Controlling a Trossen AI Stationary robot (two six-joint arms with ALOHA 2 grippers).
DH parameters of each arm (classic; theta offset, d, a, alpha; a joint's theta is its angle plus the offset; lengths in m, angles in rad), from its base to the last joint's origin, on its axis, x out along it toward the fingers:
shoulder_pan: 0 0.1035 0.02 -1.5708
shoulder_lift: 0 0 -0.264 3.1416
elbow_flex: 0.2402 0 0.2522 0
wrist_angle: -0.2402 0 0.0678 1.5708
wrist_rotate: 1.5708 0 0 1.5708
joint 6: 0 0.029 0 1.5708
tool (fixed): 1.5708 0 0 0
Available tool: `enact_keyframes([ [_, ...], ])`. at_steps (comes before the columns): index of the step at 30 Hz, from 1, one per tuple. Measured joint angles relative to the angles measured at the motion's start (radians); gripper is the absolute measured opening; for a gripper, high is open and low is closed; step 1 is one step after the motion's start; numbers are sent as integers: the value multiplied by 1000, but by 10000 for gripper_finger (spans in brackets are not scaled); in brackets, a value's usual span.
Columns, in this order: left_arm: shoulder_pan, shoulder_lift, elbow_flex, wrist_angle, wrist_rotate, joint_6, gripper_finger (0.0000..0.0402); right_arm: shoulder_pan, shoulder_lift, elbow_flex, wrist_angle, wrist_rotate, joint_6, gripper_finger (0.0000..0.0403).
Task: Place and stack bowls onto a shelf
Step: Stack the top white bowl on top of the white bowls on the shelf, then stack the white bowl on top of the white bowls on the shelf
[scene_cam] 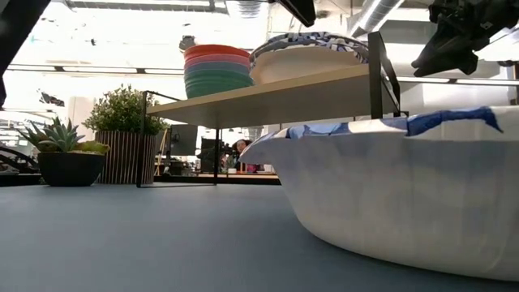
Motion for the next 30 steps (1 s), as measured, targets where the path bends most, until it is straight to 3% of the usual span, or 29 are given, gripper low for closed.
enact_keyframes([
  [10, -20, -37, 4, 5, -3, -73, 123, 0, 0, 0, 0, -2, -3, 177],
  [18, -112, -95, 5, 13, 210, -261, 120, 0, 0, 0, -2, -2, -3, 177],
  [21, -180, -84, -1, 13, 235, -274, 119, 0, 0, 0, -2, -2, -3, 177],
  [25, -257, -53, -61, 44, 180, -224, 119, 0, 0, 0, -2, -2, -3, 177],
  [30, -282, -31, -186, 240, 193, -256, 119, 0, 0, 0, -4, -2, -3, 177],
])
